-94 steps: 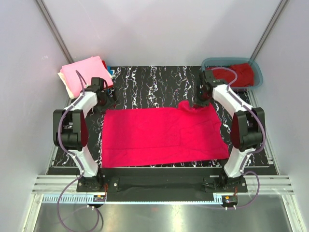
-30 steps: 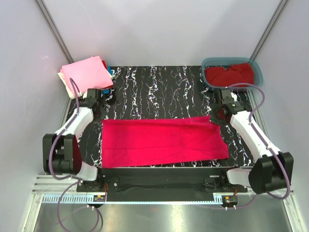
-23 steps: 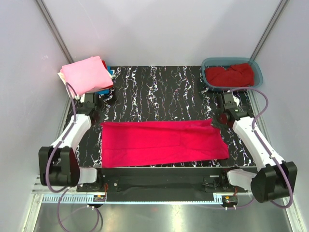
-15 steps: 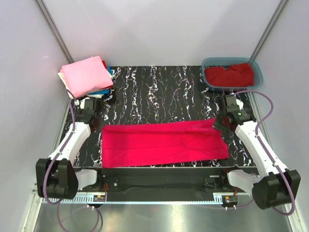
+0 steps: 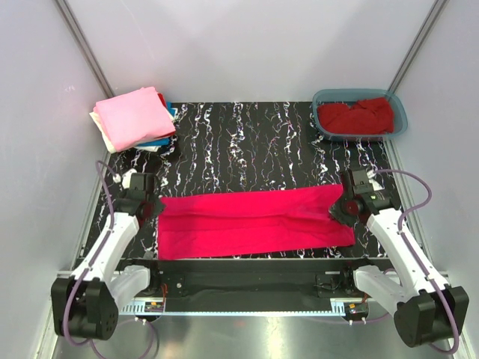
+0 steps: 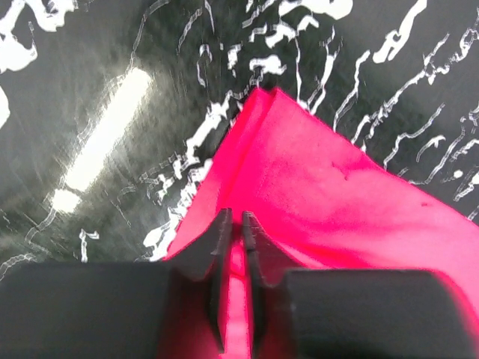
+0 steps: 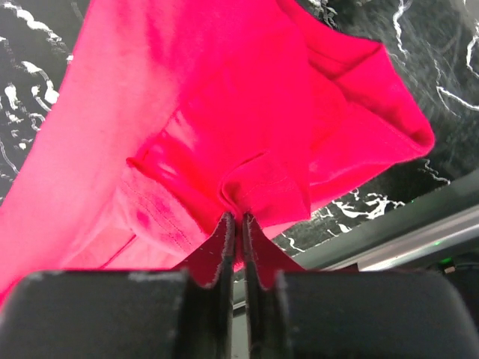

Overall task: Fold and stack the t-shirts
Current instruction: Fold the tshirt

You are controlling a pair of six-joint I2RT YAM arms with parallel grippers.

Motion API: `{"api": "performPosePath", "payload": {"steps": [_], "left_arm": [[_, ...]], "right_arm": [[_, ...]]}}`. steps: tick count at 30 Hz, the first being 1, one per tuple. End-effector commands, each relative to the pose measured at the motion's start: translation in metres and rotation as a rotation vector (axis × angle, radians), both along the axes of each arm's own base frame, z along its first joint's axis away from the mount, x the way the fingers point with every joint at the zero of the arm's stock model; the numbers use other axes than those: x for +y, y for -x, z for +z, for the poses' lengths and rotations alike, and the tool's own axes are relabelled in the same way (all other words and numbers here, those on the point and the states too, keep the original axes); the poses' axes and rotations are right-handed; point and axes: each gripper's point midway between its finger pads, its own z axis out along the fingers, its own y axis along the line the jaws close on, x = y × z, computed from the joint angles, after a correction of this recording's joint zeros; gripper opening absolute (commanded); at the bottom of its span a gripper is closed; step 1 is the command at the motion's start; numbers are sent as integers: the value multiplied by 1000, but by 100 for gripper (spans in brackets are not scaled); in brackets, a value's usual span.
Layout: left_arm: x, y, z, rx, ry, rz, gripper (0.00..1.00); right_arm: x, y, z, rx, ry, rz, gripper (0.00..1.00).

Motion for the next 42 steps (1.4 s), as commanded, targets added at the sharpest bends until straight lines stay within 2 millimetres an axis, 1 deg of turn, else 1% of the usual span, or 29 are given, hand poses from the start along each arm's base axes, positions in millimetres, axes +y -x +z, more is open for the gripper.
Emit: {"api": "performPosePath", "payload": {"steps": [1,2,3,4,5,6,8,11,12,13,15,16,18,19,22,24,25,28,29,30,32,33,34,35,36,38,39,41,42], "left_arm": [[-2,3,5,-53,22,48,25],[-2,3,10,-78,26,54,33],[-2,3,13,-91,29,57,47],[-1,3,16,-97,24,63,51],[0,4,21,-108,22,70,54],[1,3,24,-117,24,79,58],[0,1,32,-146,29,76,59],[-7,-8,38,-178,58,49,58],[-13,-10,37,-183,80,18,58],[-17,-16,38,-198,93,-2,56],[-27,-22,37,-201,117,-50,54],[-34,-27,38,-213,122,-83,54],[-42,-33,34,-186,102,-129,51],[-53,-35,32,-178,98,-170,51],[-75,-41,21,-114,82,-262,49],[-90,-44,7,-51,76,-316,46],[-94,-44,-5,-2,71,-327,45],[-111,-43,-21,58,89,-378,41],[-114,-42,-24,73,89,-388,41],[-120,-41,-27,84,94,-409,40],[-124,-38,-31,113,92,-419,39],[-126,-34,-33,132,95,-427,39],[-128,-32,-34,142,97,-433,39],[-129,-29,-35,147,89,-434,39],[-127,-25,-37,167,84,-427,39],[-129,-14,-45,201,104,-423,39],[-131,-9,-48,212,109,-427,39],[-131,3,-55,236,121,-421,38],[-134,9,-56,241,120,-433,38]], "right_arm": [[-1,-1,-1,-7,-39,-102,20],[-2,0,-1,-7,-35,-110,32],[-3,-1,-1,-12,-32,-110,45],[-3,-2,0,-20,-33,-104,57],[-3,-3,1,-25,-31,-102,80],[-4,-1,0,-21,-22,-96,90],[-3,-2,0,-29,-25,-79,96],[7,2,-6,-17,-80,-52,99],[20,-3,-6,-35,-141,-18,100],[22,1,-18,-19,-154,-13,100],[35,-3,-24,-28,-224,6,100],[36,-1,-35,7,-226,4,100],[40,-6,-41,16,-233,19,100],[39,-7,-50,51,-223,17,100],[40,-21,-61,77,-200,32,100],[41,-33,-70,100,-185,40,100],[42,-38,-73,109,-181,45,100],[46,-59,-85,142,-172,66,100],[48,-66,-87,144,-171,78,100],[50,-81,-90,157,-165,81,100],[53,-97,-91,168,-156,97,100],[56,-119,-90,165,-150,102,100],[58,-130,-89,161,-145,113,100],[61,-156,-75,124,-142,119,100],[62,-164,-88,163,-132,121,100],[65,-181,-89,183,-112,139,100],[70,-207,-91,169,-106,150,100],[77,-222,-95,189,-86,189,100],[85,-246,-98,170,-90,207,100]]}}
